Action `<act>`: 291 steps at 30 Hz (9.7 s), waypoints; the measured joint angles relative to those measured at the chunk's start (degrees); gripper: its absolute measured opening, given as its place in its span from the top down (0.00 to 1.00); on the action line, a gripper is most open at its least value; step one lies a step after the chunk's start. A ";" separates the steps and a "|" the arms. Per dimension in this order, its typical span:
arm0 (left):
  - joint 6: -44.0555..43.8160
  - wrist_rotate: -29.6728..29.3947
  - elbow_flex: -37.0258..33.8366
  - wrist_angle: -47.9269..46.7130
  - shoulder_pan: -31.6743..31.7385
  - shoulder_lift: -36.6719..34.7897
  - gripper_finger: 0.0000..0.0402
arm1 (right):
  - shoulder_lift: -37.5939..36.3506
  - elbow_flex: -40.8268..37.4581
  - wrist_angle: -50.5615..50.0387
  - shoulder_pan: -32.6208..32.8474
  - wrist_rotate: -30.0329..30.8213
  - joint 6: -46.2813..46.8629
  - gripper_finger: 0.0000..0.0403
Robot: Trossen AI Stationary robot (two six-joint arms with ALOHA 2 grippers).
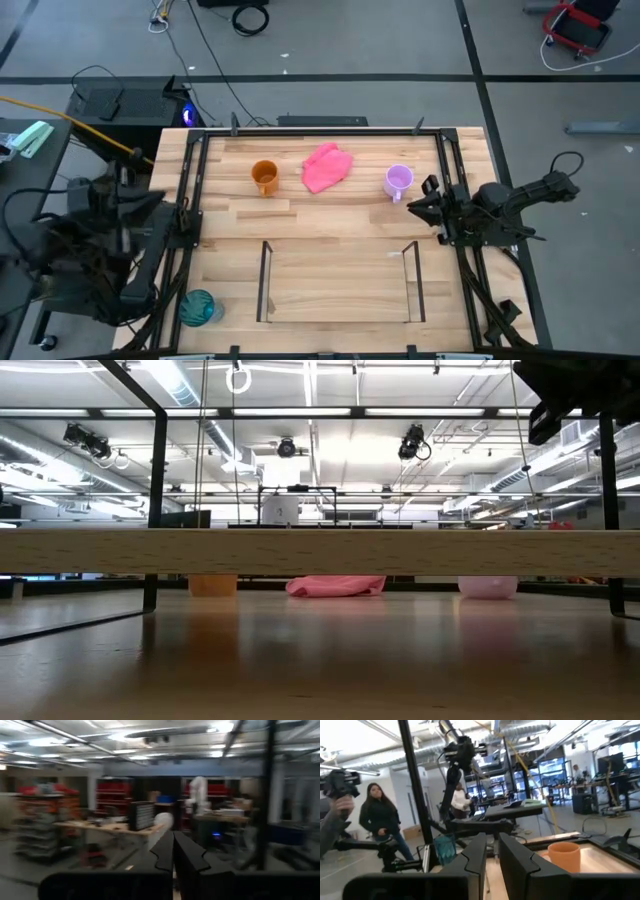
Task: Stack small to large cups/mugs on shelf
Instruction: Put the blue cup on the shelf
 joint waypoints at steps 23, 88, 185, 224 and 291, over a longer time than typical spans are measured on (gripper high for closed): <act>25.28 -46.66 -26.27 -13.99 -0.35 0.04 0.95 | 7.22 0.00 0.03 0.04 -6.26 0.90 0.86; -4.46 -64.32 -51.38 21.95 -102.00 14.69 0.98 | 10.23 -0.04 -3.49 0.04 -8.37 3.93 0.86; -90.55 -66.75 1.26 -53.21 -151.38 72.29 0.67 | 10.22 -0.04 -3.43 0.04 -9.30 8.47 0.86; -80.89 -66.74 1.21 -46.20 -148.73 72.19 0.97 | 10.23 -0.04 -3.89 0.04 -10.58 9.88 0.86; -11.96 -87.84 27.16 -28.77 -119.18 67.51 0.97 | 10.23 -0.04 -3.80 0.04 -10.47 12.90 0.86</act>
